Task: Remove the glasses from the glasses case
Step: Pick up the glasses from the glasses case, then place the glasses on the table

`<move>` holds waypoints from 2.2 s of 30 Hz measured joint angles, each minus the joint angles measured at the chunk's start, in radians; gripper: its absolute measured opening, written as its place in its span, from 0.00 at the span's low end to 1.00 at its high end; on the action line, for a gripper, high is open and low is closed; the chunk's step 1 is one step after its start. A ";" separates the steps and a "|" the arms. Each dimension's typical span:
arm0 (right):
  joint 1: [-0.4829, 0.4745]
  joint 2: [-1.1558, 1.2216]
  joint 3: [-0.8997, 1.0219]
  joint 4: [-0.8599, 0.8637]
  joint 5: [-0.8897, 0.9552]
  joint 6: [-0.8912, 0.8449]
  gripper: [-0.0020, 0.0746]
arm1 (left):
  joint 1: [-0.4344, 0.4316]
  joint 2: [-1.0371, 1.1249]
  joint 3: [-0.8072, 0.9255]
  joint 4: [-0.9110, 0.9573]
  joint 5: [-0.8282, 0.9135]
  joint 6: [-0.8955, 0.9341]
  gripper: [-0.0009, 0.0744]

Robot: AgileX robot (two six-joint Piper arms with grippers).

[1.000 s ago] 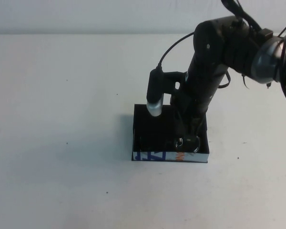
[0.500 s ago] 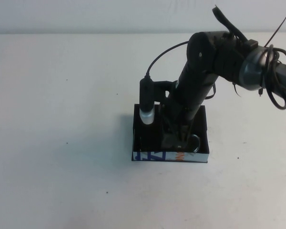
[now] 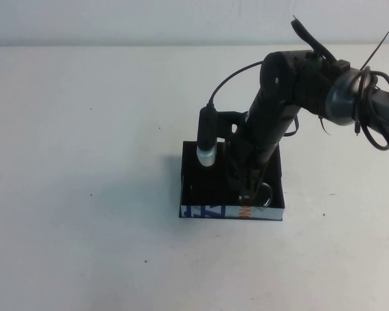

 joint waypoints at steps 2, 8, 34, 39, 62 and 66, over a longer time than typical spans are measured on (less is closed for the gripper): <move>-0.006 0.004 0.000 0.002 -0.001 0.010 0.38 | 0.000 0.000 0.000 0.000 0.000 0.000 0.01; -0.014 0.018 0.000 0.022 -0.002 0.014 0.38 | 0.000 0.000 0.000 0.000 0.000 0.000 0.01; -0.017 0.009 -0.065 0.055 0.061 0.037 0.08 | 0.000 0.000 0.000 0.000 0.000 0.000 0.01; -0.023 -0.071 -0.122 0.025 0.103 0.225 0.08 | 0.000 0.000 0.000 0.000 0.000 0.000 0.01; -0.354 -0.637 0.810 0.082 -0.161 1.039 0.08 | 0.000 0.000 0.000 0.000 0.000 0.000 0.01; -0.354 -0.627 0.919 0.095 -0.344 1.059 0.08 | 0.000 0.000 0.000 0.000 0.000 0.000 0.01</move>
